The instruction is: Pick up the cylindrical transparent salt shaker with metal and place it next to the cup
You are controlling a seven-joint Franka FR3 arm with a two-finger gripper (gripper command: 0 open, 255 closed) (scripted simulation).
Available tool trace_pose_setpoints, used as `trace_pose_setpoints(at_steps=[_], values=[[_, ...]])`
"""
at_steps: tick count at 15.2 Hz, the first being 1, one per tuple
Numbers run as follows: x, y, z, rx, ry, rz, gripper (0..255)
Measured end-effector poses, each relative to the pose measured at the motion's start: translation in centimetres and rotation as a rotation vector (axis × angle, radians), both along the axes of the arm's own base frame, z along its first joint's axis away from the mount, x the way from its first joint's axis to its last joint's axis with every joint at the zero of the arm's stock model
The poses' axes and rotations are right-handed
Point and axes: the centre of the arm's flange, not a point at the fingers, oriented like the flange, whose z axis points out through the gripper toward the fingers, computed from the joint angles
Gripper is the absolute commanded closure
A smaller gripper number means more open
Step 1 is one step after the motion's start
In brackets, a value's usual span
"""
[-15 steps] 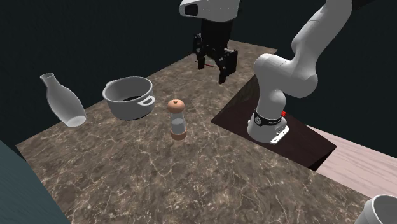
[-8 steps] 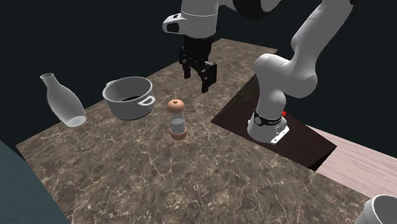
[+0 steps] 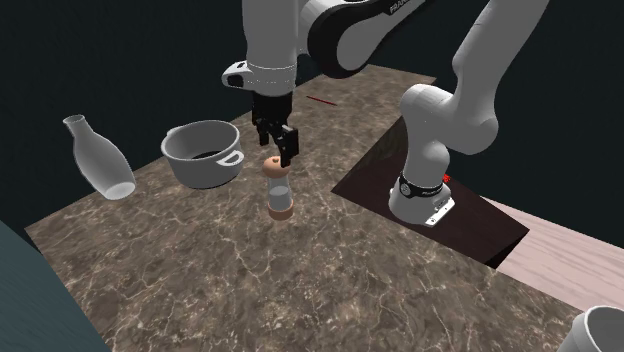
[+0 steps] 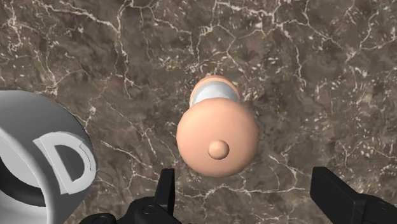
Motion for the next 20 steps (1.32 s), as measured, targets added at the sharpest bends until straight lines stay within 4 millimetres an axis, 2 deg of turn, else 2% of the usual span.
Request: trace_pose_setpoints(at_steps=[2,8,15,16,20], values=[[0.7,-0.9,-0.9,0.002,-0.005,-0.003,0],[1.1,-1.2,-4.4,0.002,-0.007,-0.004,0],[1.1,-1.4,-4.9,0.002,-0.008,-0.003,0],[1.1,-1.4,-4.9,0.002,-0.008,-0.003,255],[1.1,-1.4,-4.9,0.002,-0.008,-0.003,255]])
